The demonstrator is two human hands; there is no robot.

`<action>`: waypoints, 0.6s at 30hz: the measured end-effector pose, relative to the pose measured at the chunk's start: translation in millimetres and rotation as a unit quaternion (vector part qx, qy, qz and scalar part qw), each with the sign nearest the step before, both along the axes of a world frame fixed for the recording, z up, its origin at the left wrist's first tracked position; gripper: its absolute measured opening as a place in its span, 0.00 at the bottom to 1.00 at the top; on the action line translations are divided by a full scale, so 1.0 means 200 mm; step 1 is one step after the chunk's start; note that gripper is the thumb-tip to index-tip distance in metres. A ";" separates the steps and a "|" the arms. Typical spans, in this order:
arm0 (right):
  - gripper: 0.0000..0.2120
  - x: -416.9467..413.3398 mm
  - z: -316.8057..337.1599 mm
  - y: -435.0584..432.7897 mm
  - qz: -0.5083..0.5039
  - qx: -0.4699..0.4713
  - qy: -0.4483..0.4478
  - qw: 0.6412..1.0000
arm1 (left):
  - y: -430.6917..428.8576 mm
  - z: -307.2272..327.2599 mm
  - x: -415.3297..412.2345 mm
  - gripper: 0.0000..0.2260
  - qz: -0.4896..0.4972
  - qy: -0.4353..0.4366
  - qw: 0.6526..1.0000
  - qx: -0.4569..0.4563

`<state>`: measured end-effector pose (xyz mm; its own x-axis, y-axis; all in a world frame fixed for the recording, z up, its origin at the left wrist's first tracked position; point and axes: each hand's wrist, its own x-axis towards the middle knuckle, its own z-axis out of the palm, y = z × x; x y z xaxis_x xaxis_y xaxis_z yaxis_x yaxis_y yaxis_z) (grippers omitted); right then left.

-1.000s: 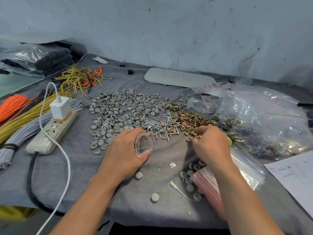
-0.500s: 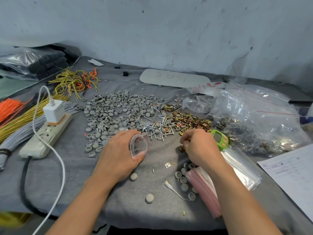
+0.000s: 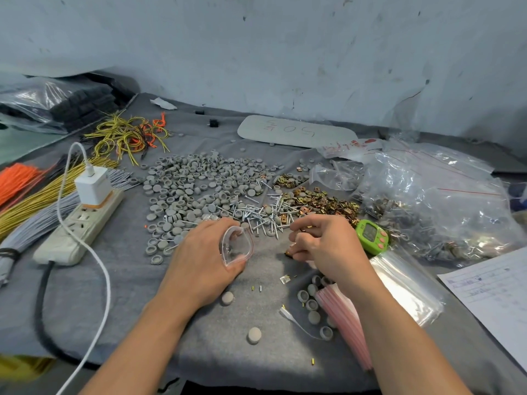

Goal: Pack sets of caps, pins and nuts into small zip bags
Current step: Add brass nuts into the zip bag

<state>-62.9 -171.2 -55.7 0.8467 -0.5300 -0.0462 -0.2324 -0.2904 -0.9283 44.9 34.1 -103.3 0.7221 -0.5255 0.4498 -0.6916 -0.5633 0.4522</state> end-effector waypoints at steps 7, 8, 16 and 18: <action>0.12 0.00 0.02 0.00 0.032 0.135 -0.049 0.989 | 0.00 0.00 0.00 0.20 0.000 0.002 1.000 0.001; 0.16 0.00 0.02 0.01 0.047 0.192 -0.057 0.979 | 0.00 0.00 0.00 0.20 0.001 0.001 1.000 0.002; 0.19 -0.01 0.05 0.07 0.143 0.366 -0.082 0.916 | 0.00 0.00 0.00 0.16 -0.007 -0.007 1.000 0.001; 0.16 -0.01 0.05 0.09 0.147 0.364 -0.088 0.915 | 0.00 0.00 0.00 0.15 -0.007 -0.006 1.000 0.000</action>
